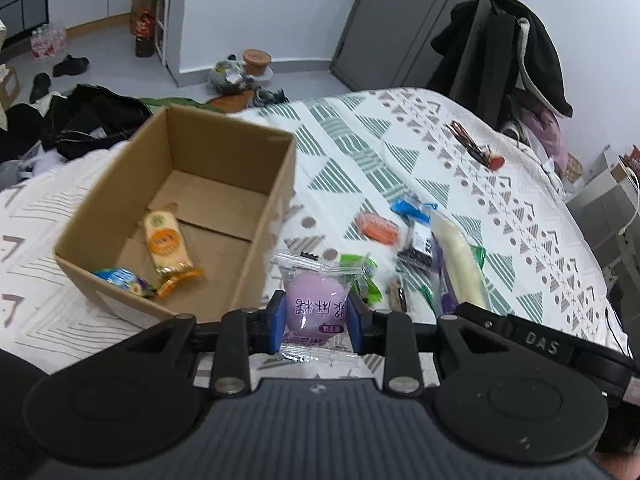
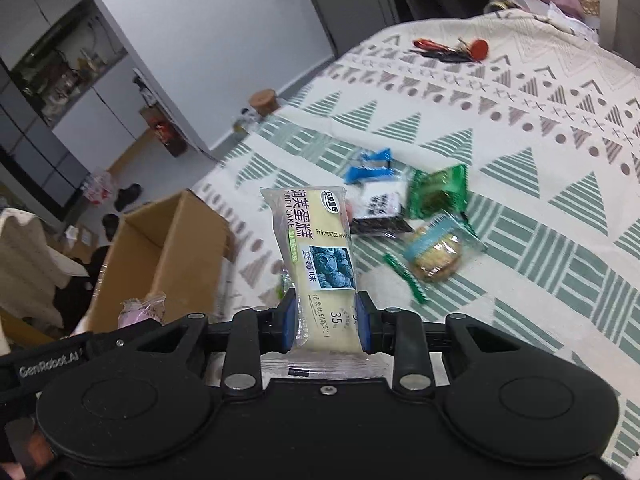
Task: Organize snacks
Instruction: 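Carry the pink bun and white cake bar over the box with both tools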
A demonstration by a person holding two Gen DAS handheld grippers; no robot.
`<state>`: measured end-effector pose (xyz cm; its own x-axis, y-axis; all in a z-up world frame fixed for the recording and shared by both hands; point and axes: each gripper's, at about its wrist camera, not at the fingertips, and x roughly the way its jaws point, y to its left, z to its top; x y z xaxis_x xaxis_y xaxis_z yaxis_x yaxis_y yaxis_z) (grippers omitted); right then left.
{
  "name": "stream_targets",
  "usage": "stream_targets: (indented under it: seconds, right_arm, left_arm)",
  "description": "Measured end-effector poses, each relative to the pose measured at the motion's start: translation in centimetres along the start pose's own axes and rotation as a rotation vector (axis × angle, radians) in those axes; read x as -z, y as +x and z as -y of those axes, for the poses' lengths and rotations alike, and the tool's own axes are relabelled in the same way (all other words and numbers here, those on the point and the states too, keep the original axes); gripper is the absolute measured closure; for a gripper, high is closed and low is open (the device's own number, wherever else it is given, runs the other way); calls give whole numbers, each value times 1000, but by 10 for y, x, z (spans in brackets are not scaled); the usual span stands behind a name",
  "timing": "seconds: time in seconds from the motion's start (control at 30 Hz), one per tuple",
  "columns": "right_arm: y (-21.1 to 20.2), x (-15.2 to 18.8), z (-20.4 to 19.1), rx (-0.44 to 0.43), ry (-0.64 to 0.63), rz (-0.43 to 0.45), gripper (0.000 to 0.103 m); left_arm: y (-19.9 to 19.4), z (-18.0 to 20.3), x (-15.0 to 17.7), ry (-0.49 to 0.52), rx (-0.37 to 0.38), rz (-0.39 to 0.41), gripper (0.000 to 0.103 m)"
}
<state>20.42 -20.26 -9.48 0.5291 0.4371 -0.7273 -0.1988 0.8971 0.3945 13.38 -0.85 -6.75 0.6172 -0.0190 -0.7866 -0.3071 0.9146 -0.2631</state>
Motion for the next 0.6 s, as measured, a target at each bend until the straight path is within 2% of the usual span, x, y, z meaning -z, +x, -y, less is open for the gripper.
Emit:
stream_targets:
  seconds: [0.27,0.6]
  right_arm:
    - [-11,1,-16,-95,3,39,74]
    - [-6,3,-42,-153,6,59,74]
  left_arm:
    - [-19,-15,-10,-15,-32,49,73]
    - [-24,-43,-20,-61,-49,68,73]
